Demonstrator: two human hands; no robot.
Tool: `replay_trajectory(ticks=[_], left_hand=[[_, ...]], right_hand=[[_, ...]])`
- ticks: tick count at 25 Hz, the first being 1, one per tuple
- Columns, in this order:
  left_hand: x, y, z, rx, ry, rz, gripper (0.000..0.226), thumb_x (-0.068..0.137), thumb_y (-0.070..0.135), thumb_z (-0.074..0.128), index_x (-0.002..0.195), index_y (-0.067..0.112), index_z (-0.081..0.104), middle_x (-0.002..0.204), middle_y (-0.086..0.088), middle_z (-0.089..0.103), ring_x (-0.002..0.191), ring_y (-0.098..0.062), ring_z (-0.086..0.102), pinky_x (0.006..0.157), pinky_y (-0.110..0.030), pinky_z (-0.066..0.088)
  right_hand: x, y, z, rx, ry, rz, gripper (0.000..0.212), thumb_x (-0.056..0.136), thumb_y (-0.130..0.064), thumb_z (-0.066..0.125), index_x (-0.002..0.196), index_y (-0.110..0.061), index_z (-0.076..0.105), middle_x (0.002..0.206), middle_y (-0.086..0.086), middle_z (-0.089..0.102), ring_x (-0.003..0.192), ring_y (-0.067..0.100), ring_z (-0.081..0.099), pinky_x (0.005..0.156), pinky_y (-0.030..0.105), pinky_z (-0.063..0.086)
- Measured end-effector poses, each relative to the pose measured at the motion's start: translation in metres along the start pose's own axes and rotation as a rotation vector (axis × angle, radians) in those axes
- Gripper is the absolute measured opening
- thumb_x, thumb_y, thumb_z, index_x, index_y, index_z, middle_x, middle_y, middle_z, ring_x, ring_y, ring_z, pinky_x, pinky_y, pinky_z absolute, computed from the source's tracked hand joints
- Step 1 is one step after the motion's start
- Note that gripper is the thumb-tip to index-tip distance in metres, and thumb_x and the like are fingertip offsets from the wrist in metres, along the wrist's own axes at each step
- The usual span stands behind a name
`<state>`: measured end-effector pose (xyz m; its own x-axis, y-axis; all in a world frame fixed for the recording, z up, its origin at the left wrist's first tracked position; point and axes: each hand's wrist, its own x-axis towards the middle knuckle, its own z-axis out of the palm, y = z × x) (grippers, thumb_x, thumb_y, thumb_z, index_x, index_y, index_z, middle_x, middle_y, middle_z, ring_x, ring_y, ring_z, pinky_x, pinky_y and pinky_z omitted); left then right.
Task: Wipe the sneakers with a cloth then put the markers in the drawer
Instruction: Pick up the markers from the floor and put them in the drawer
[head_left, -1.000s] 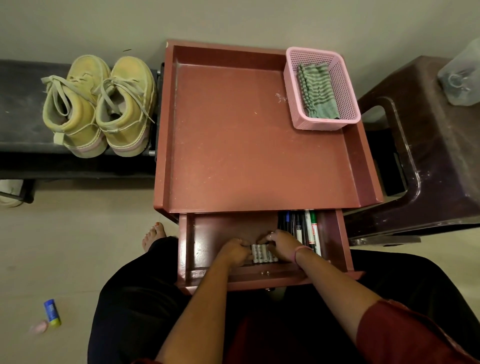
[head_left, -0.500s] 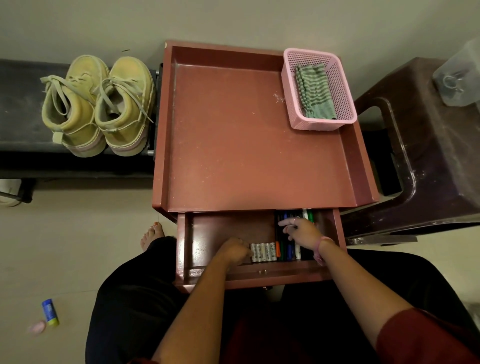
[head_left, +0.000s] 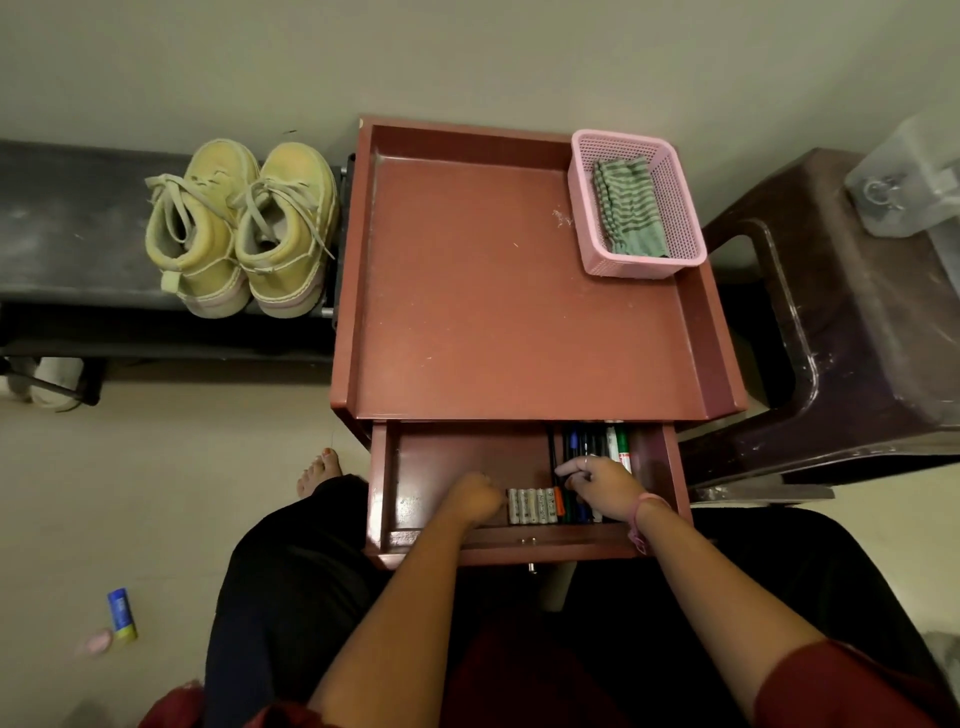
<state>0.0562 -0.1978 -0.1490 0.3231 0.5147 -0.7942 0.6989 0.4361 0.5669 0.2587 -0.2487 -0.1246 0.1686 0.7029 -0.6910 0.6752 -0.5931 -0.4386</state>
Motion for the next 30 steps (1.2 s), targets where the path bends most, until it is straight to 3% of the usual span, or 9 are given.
replay_trajectory(ticks=[5,8,11,13,16,18,21,25,30], left_hand=[[-0.028,0.002,-0.013,-0.065,0.052,0.051,0.019,0.085,0.006,0.051,0.070,0.005,0.062,0.073,-0.016,0.059,0.069,-0.019,0.050,0.064,-0.026,0.040],[-0.056,0.002,-0.024,-0.185,0.106,0.054,0.024,0.085,0.007,0.052,0.063,0.017,0.057,0.068,-0.007,0.055,0.066,-0.019,0.049,0.061,-0.027,0.039],[-0.084,0.000,-0.035,-0.282,0.128,0.051,0.020,0.089,0.005,0.051,0.074,0.016,0.059,0.072,-0.010,0.055,0.064,-0.020,0.050,0.057,-0.024,0.041],[-0.102,-0.001,-0.043,-0.314,0.164,0.067,0.021,0.092,0.004,0.051,0.077,0.016,0.059,0.077,-0.008,0.057,0.065,-0.018,0.052,0.058,-0.021,0.045],[-0.122,-0.008,-0.052,-0.388,0.225,0.073,0.020,0.094,0.008,0.054,0.111,0.012,0.063,0.103,-0.008,0.061,0.097,-0.021,0.060,0.092,-0.032,0.051],[-0.134,-0.012,-0.056,-0.438,0.253,0.062,0.030,0.094,0.009,0.054,0.123,0.009,0.059,0.114,-0.008,0.061,0.111,-0.023,0.059,0.102,-0.038,0.047],[-0.154,-0.014,-0.066,-0.579,0.294,0.099,0.030,0.095,0.012,0.055,0.125,0.011,0.058,0.122,-0.007,0.062,0.108,-0.021,0.062,0.100,-0.038,0.049],[-0.180,-0.025,-0.094,-0.771,0.392,0.150,0.026,0.096,0.012,0.053,0.122,0.012,0.059,0.112,-0.004,0.065,0.096,-0.014,0.064,0.083,-0.026,0.052],[-0.212,-0.078,-0.158,-0.985,0.616,0.217,0.024,0.096,0.006,0.051,0.118,0.009,0.059,0.106,-0.004,0.064,0.100,-0.017,0.064,0.085,-0.025,0.051]], right_hand=[[-0.021,-0.024,-0.004,-0.046,0.033,-0.071,0.033,0.095,-0.006,0.041,0.116,-0.014,0.065,0.101,-0.005,0.063,0.058,-0.006,0.049,0.053,0.002,0.038],[-0.035,-0.038,-0.003,-0.037,0.067,-0.103,0.031,0.094,-0.004,0.043,0.113,-0.013,0.066,0.107,0.000,0.066,0.080,-0.001,0.057,0.065,0.004,0.037],[-0.052,-0.056,-0.007,-0.042,0.083,-0.154,0.029,0.092,-0.005,0.047,0.113,-0.013,0.067,0.109,0.001,0.064,0.099,0.014,0.060,0.081,0.013,0.038],[-0.063,-0.069,-0.013,-0.052,0.103,-0.187,0.028,0.092,-0.007,0.049,0.110,-0.016,0.068,0.103,0.002,0.066,0.092,0.021,0.063,0.075,0.017,0.043],[-0.078,-0.086,-0.019,-0.045,0.120,-0.225,0.025,0.091,-0.008,0.050,0.105,-0.021,0.067,0.084,0.000,0.063,0.078,0.019,0.062,0.064,0.014,0.042],[-0.088,-0.098,-0.022,-0.044,0.128,-0.263,0.024,0.091,-0.008,0.051,0.106,-0.020,0.067,0.083,-0.002,0.062,0.078,0.014,0.060,0.064,0.013,0.040],[-0.100,-0.124,-0.019,-0.091,0.100,-0.345,0.025,0.093,-0.009,0.051,0.110,-0.017,0.067,0.093,-0.001,0.063,0.078,0.009,0.058,0.065,0.013,0.040],[-0.109,-0.180,-0.003,-0.137,0.044,-0.471,0.025,0.092,-0.006,0.051,0.111,-0.013,0.067,0.093,0.005,0.064,0.077,0.013,0.059,0.079,0.025,0.047],[-0.112,-0.270,0.048,-0.207,-0.060,-0.589,0.026,0.091,-0.005,0.051,0.109,-0.014,0.067,0.081,0.001,0.064,0.073,0.013,0.060,0.067,0.014,0.044]])
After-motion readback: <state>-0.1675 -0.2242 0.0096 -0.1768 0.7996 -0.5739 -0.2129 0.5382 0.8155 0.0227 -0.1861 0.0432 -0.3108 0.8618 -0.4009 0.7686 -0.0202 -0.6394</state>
